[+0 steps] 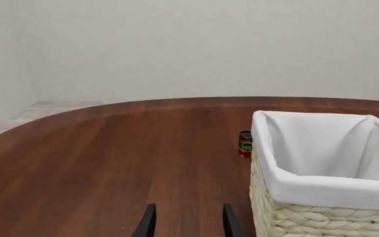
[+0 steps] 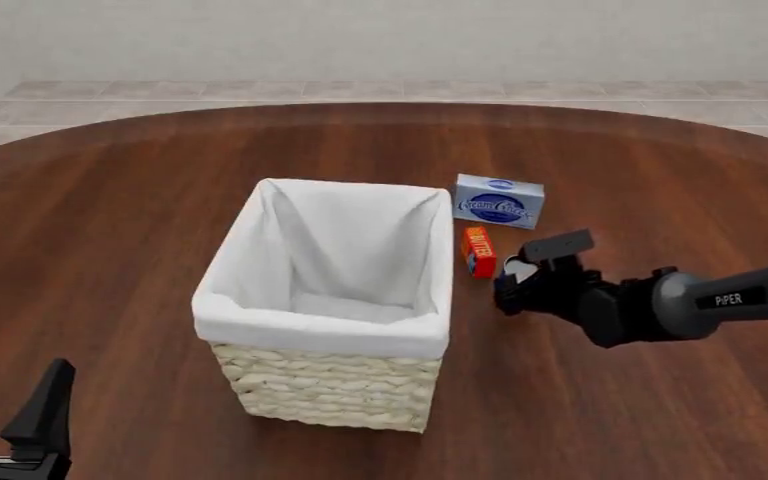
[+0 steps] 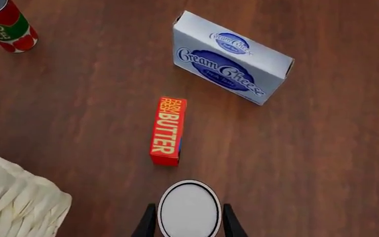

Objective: Pick up the alphabet soup and put it in the basket.

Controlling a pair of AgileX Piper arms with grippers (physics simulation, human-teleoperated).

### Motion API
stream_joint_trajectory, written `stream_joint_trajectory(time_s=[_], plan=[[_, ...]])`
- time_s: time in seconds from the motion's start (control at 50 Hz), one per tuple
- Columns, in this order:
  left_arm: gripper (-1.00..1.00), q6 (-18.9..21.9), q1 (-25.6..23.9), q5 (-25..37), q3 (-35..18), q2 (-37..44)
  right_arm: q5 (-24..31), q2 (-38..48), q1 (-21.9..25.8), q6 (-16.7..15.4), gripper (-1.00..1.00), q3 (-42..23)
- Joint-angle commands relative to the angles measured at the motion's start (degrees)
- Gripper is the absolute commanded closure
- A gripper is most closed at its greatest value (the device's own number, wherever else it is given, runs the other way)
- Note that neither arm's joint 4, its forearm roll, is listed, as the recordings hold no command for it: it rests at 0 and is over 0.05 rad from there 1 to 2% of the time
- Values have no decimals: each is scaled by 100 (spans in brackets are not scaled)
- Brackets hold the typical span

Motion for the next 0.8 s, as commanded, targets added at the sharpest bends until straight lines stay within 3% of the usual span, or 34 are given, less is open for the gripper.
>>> stream_joint_trajectory(time_s=[0.02, 0.1, 0.12, 0.4, 0.8], plan=[[-100, -1, 0, 0, 0, 0, 27, 165, 50, 17, -100, -46], [-100, -1, 0, 0, 0, 0, -5, 142, 64, 19, -100, 4], [-100, 0, 1, 0, 0, -1, -23, 136, 67, 32, 100, 21], [-100, -1, -1, 0, 0, 1, -249, -26, 94, 37, 100, 321], [-100, 1, 1, 0, 0, -1, 183, -815, 114, -240, 100, 328]])
